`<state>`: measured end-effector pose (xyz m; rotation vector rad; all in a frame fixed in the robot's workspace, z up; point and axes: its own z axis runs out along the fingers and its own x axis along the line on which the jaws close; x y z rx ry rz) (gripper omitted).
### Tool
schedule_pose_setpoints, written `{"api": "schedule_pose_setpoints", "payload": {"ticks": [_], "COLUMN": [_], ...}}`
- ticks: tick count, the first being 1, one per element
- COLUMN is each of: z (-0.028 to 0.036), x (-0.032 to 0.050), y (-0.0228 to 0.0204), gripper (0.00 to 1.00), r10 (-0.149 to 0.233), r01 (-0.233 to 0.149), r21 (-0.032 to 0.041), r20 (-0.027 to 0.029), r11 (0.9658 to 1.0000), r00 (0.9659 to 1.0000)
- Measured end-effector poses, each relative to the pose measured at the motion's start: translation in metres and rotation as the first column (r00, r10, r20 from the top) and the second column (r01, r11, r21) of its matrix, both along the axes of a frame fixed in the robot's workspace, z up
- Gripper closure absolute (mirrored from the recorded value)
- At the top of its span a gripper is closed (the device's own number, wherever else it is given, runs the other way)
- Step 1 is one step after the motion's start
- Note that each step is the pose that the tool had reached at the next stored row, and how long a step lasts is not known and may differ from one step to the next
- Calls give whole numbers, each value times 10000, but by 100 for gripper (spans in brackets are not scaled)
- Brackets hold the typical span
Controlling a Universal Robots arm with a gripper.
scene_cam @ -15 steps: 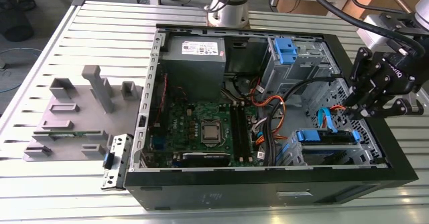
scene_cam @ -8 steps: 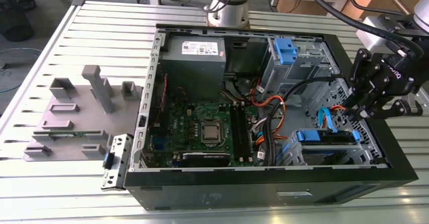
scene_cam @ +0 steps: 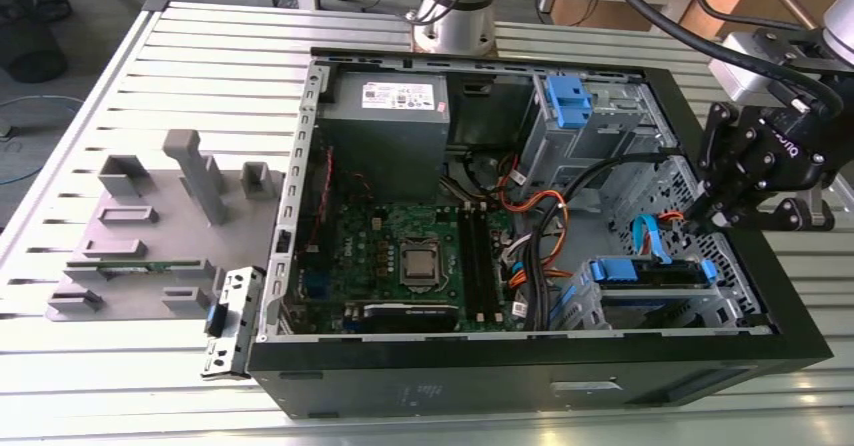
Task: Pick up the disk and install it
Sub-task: 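Insert the second disk wire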
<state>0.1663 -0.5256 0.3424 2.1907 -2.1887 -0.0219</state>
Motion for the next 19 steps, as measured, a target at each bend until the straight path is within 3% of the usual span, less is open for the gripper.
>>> {"api": "schedule_pose_setpoints", "payload": {"ticks": [2,10,15,19], "z": [0,0,0,0], "x": [0,-5,-75,-150], "y": [0,1,0,-11], "gripper": [83,84,84,84], "r10": [0,0,1,0], "r01": [0,0,-1,0], "r21": [-4,-14,-14,-13], "r20": [0,0,22,74], "r11": [10000,10000,10000,10000], "r00": [10000,10000,10000,10000]}}
